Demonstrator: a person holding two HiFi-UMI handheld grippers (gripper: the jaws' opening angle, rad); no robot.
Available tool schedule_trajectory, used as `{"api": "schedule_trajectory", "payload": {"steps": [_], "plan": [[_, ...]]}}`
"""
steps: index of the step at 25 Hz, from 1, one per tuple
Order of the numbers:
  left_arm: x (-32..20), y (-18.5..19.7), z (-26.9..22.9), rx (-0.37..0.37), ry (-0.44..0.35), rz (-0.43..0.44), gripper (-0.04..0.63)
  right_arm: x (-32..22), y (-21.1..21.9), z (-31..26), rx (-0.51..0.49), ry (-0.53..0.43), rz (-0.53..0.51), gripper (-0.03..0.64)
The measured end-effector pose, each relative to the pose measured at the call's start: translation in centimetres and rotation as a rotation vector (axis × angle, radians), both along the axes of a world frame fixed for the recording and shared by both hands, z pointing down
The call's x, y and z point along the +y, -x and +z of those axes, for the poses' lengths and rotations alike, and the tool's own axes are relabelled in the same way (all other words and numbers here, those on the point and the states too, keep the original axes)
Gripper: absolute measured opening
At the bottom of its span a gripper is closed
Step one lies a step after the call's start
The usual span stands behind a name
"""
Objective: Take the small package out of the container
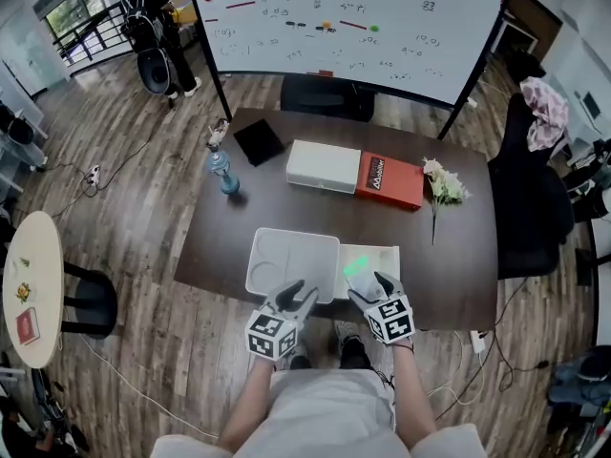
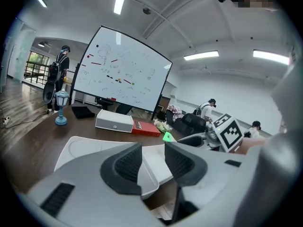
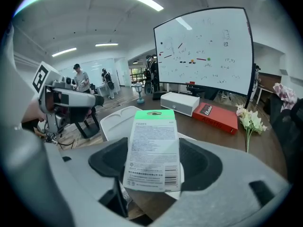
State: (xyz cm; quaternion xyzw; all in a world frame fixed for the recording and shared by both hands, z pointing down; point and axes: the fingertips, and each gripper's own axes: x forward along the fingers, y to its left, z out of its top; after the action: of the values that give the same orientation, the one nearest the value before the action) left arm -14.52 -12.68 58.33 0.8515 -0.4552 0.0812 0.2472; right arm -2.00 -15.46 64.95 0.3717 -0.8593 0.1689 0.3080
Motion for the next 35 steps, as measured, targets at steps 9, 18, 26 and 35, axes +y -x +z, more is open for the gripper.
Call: {"api": "schedule_trajectory", "payload": {"steps": [9,18,26,35], "plan": [[2.8,2.4,-0.2,-0.010,-0.016,0.000,0.135,2.9,1.6,-1.5,-0.077,-0.043,0.078,0.344],[5.0,3.2,0.4,-0.020,-0.019,0.038,0.131,6.0,3.3,-2.7,-0.141,-0.097,0.141,0.344],[4.6,4.4,0.6,-0.034,-0.036,0.034,0.130,6.8,3.7,-3.2,-0.171,-0.142,0.221,0.344],[3.8,5.5,1.1,-0.048,-0.051,0.018,0.130,7.1,3.1,-2.5,-0.211,-0.189,0.346,0.342]]}}
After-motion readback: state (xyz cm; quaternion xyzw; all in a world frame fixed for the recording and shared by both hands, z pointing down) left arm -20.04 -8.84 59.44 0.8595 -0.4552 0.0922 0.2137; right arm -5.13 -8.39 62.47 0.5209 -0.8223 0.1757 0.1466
